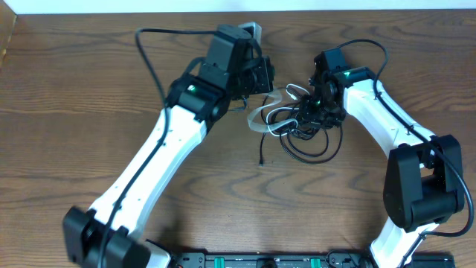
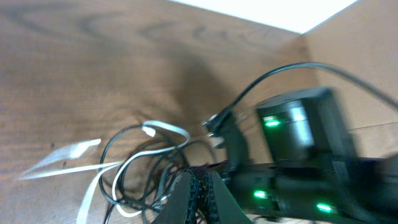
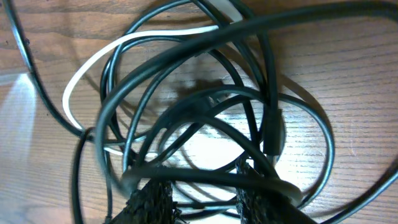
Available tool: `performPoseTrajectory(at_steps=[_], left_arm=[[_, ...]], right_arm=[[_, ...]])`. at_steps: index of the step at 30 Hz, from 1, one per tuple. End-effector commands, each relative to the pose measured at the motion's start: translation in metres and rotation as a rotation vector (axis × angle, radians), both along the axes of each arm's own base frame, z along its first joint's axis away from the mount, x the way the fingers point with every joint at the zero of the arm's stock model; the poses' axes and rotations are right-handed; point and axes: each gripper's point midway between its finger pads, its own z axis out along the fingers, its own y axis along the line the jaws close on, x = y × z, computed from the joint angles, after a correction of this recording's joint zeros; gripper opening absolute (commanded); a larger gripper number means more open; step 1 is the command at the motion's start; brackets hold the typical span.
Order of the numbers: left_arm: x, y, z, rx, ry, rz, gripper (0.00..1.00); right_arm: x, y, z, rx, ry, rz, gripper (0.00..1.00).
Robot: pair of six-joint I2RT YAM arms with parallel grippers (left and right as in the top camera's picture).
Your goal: Untangle cables
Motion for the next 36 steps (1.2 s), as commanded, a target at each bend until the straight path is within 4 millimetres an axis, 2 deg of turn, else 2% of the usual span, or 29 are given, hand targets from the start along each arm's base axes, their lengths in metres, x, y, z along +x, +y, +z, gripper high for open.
performPoseTrajectory(at_steps=[1, 5, 7, 9, 10, 12, 14, 17, 20, 24, 27, 28, 32, 36], left_arm=[[-0.003, 0.005, 0.044, -0.041, -0.112, 0.001, 0.08], [-0.008, 0.011, 0.075, -0.078, -0.194, 0.004, 0.07], [-0.011, 0.012, 0.078, -0.073, -0.204, -0.002, 0.07], [-0.014, 0.014, 0.069, -0.055, -0.169, -0.003, 0.08], [-0.016, 0.014, 0.062, -0.041, -0.143, -0.006, 0.08], [-0.020, 0.015, 0.041, -0.001, -0.074, -0.010, 0.17], [-0.025, 0.018, 0.020, 0.053, -0.011, -0.031, 0.35], [-0.044, 0.007, -0.012, 0.177, -0.021, -0.287, 0.55], [-0.055, 0.009, -0.046, 0.285, 0.011, -0.428, 0.57], [-0.061, 0.012, -0.087, 0.379, 0.067, -0.551, 0.57], [-0.061, 0.007, -0.113, 0.426, 0.079, -0.639, 0.57], [-0.062, 0.003, -0.129, 0.455, 0.077, -0.704, 0.57], [-0.069, -0.006, -0.156, 0.486, 0.103, -0.788, 0.57], [-0.075, -0.015, -0.174, 0.501, 0.125, -0.838, 0.57]], right_arm=[[0.000, -0.001, 0.003, -0.010, -0.013, 0.007, 0.33], [0.000, -0.001, 0.003, -0.010, -0.013, 0.007, 0.33], [0.000, -0.001, 0.003, -0.010, -0.013, 0.007, 0.35], [0.000, -0.001, 0.003, -0.010, -0.013, 0.007, 0.37], [0.000, -0.001, 0.003, -0.009, -0.013, 0.007, 0.38], [0.000, -0.001, 0.003, -0.009, -0.013, 0.007, 0.39], [0.000, -0.001, 0.003, -0.010, -0.013, 0.007, 0.40], [0.000, -0.001, 0.003, -0.009, -0.013, 0.007, 0.43], [-0.001, 0.000, 0.003, -0.009, -0.012, 0.008, 0.43], [-0.001, 0.000, 0.003, -0.009, -0.012, 0.008, 0.44], [-0.001, 0.000, 0.003, -0.009, -0.013, 0.009, 0.44], [-0.001, 0.000, 0.003, -0.009, -0.012, 0.009, 0.44], [-0.001, 0.000, 0.002, -0.010, -0.011, 0.009, 0.45], [-0.001, 0.000, 0.002, -0.010, -0.011, 0.009, 0.45]])
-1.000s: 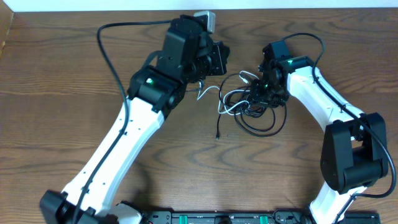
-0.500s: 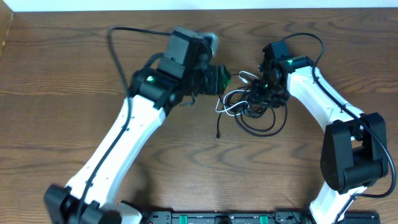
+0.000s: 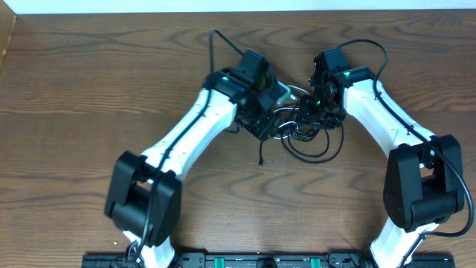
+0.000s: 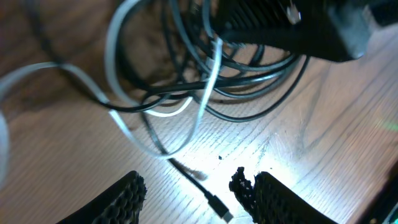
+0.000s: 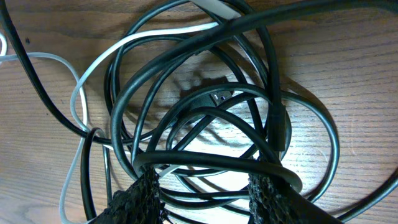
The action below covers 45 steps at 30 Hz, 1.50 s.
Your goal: Untangle cables
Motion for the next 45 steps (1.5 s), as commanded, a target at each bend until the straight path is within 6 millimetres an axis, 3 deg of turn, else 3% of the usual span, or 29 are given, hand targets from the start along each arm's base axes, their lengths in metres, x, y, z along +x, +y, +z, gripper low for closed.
performPoseTrajectory(at_steps=[1, 15, 29, 31, 36, 40, 45], left_arm=[[-0.006, -0.011, -0.012, 0.001, -0.004, -0.098, 0.57], [0.017, -0.021, -0.046, 0.023, -0.052, -0.093, 0.50], [0.022, -0.024, -0.048, 0.014, -0.068, -0.094, 0.22], [0.022, -0.024, -0.048, 0.014, -0.068, -0.093, 0.08], [0.027, -0.021, -0.048, 0.025, -0.084, -0.080, 0.08], [0.038, -0.018, -0.036, 0.004, -0.081, 0.010, 0.07], [0.069, 0.005, 0.021, -0.089, -0.104, 0.270, 0.08]], right_arm=[[0.000, 0.000, 0.003, -0.009, -0.012, 0.008, 0.45], [-0.002, -0.001, 0.002, -0.011, -0.005, 0.009, 0.46], [-0.004, -0.001, 0.002, -0.011, 0.004, 0.010, 0.46], [-0.005, -0.001, 0.002, -0.011, 0.005, 0.010, 0.45], [-0.005, -0.001, 0.002, -0.011, 0.005, 0.010, 0.46], [-0.005, -0.001, 0.002, -0.011, 0.005, 0.010, 0.46], [-0.005, -0.001, 0.002, -0.011, 0.003, 0.016, 0.48]])
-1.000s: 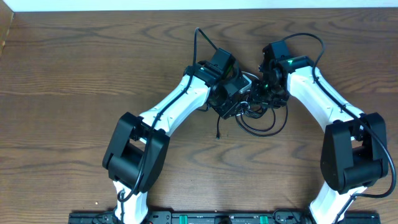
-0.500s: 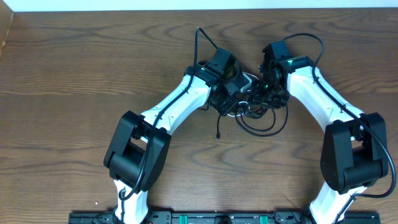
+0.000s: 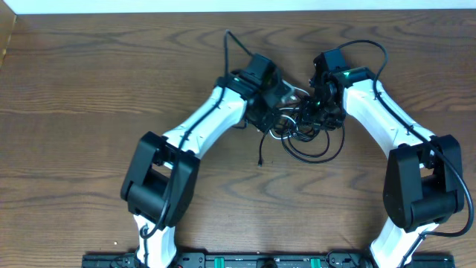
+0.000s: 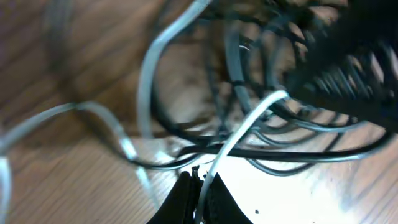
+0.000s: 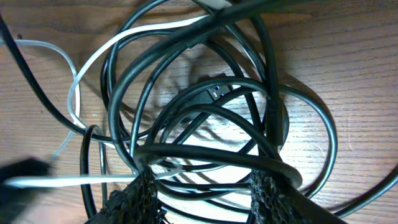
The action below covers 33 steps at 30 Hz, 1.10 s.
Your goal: Untangle cables
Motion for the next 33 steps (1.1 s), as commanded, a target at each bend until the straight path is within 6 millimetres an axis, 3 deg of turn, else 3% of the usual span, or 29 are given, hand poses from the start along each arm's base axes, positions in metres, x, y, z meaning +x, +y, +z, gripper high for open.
performPoseTrajectory(at_steps=[1, 8, 9, 12, 16, 19, 22, 24, 28, 33], left_arm=[[0.037, 0.021, 0.072, -0.113, -0.081, 0.237, 0.07], [0.034, 0.039, 0.170, -0.260, -0.241, 0.325, 0.07], [0.028, 0.042, 0.198, -0.304, -0.291, 0.335, 0.07], [0.020, 0.047, 0.235, -0.363, -0.360, 0.356, 0.07], [0.013, 0.058, 0.268, -0.401, -0.443, 0.389, 0.07], [0.008, 0.062, 0.274, -0.402, -0.454, 0.392, 0.07], [0.007, 0.062, 0.260, -0.370, -0.412, 0.396, 0.08], [0.008, 0.062, 0.250, -0.351, -0.385, 0.398, 0.17], [0.010, 0.059, 0.229, -0.313, -0.327, 0.399, 0.28], [0.008, 0.046, 0.195, -0.286, -0.214, 0.361, 0.34]], right_arm=[[-0.002, 0.000, 0.003, -0.002, -0.010, 0.021, 0.49], [-0.001, 0.003, 0.003, -0.001, -0.016, 0.032, 0.54], [-0.001, 0.003, 0.003, 0.000, -0.019, 0.032, 0.55], [-0.001, 0.003, 0.003, 0.000, -0.018, 0.032, 0.56], [-0.001, 0.003, 0.003, 0.000, -0.021, 0.040, 0.60], [0.000, 0.004, 0.004, 0.006, -0.028, 0.051, 0.70], [0.002, 0.009, 0.011, 0.078, -0.035, 0.091, 0.75], [0.004, 0.009, 0.019, 0.116, -0.046, 0.101, 0.76], [0.010, -0.001, 0.036, 0.136, -0.070, 0.075, 0.77], [0.020, -0.018, 0.065, 0.143, -0.144, 0.036, 0.86]])
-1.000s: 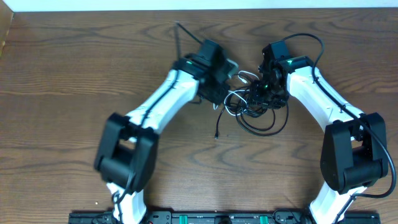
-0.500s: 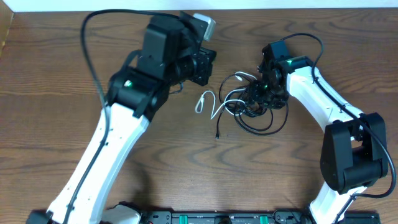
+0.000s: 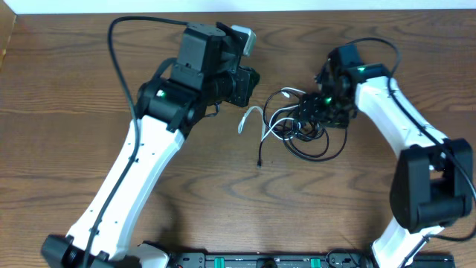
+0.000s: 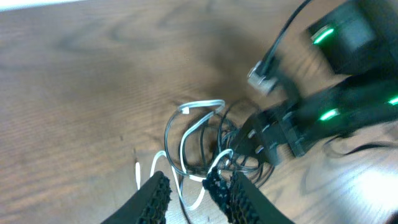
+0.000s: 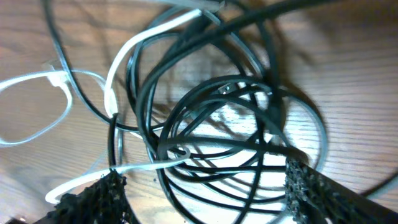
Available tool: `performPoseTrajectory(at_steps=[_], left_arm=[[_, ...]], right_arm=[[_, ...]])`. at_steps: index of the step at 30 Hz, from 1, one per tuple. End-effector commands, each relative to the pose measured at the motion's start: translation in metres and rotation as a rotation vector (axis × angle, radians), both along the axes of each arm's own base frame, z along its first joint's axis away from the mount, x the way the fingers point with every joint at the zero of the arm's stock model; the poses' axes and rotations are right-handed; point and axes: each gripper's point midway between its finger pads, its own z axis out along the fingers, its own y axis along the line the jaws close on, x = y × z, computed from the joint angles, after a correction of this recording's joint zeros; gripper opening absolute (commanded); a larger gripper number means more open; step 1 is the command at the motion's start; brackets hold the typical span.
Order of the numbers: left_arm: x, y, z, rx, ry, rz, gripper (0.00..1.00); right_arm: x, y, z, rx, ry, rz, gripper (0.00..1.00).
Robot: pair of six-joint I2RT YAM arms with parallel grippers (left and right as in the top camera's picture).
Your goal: Untangle cables
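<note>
The cable tangle (image 3: 301,128) lies right of the table's centre: black coils (image 5: 230,118) with a white cable (image 3: 251,117) looping out to their left. One black end (image 3: 260,158) trails toward the front. My left gripper (image 3: 248,80) hangs open well above the table, left of and behind the tangle; in its own view the left gripper (image 4: 189,179) frames the white cable (image 4: 200,107) far below, holding nothing. My right gripper (image 3: 318,112) sits low over the black coils; the right gripper (image 5: 205,177) is wide open, with coils and white cable (image 5: 134,59) under it.
The wooden table (image 3: 82,67) runs out on all sides of the tangle. A black equipment rail (image 3: 260,260) lines the front edge. The left arm's own black cable (image 3: 123,45) arcs above the back left.
My left gripper, shut low in the tangle on the white cable, is now open, raised and back to the left. The white cable lies further left. My right gripper stands wider and slightly right.
My left gripper first hovered shut, raised beside the tangle. Then it was open low over the white cable, then shut on it. Now it is open and raised, and the white loop lies more apart. My right gripper stayed over the black coils.
</note>
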Motion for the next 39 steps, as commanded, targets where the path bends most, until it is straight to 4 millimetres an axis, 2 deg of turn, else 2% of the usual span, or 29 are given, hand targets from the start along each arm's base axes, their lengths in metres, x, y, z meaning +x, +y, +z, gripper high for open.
performPoseTrajectory(at_steps=[1, 3, 6, 10, 13, 18, 23, 29, 37, 39], left_arm=[[0.000, -0.014, -0.025, 0.005, 0.078, -0.057, 0.34], [-0.003, -0.023, -0.039, 0.018, 0.103, -0.125, 0.34], [-0.008, -0.038, -0.057, 0.024, 0.126, -0.234, 0.34], [-0.011, -0.049, -0.083, 0.073, 0.135, -0.335, 0.37], [-0.018, -0.057, -0.110, 0.139, 0.147, -0.443, 0.43], [-0.025, -0.065, -0.143, 0.182, 0.198, -0.508, 0.46], [-0.016, -0.073, -0.170, 0.193, 0.215, -0.513, 0.46], [0.004, -0.080, -0.190, 0.206, 0.173, -0.497, 0.46], [0.004, -0.081, -0.199, 0.209, 0.189, -0.498, 0.45], [0.004, -0.081, -0.199, 0.207, 0.189, -0.499, 0.36]], right_arm=[[0.017, -0.013, 0.048, 0.037, -0.135, -0.023, 0.89], [0.020, -0.025, 0.060, 0.041, -0.166, -0.054, 0.99], [0.020, -0.038, 0.072, 0.045, -0.198, -0.066, 0.99], [0.018, -0.051, 0.073, 0.037, -0.194, -0.080, 0.98], [0.018, -0.053, 0.073, 0.030, -0.194, -0.080, 0.97], [0.017, -0.055, 0.072, 0.021, -0.190, -0.082, 0.96], [0.016, -0.054, 0.071, 0.020, -0.183, -0.081, 0.95], [0.011, -0.055, 0.070, 0.016, -0.170, -0.067, 0.93], [0.011, -0.055, 0.070, 0.014, -0.170, -0.064, 0.92], [0.011, -0.055, 0.070, 0.015, -0.172, -0.064, 0.92]])
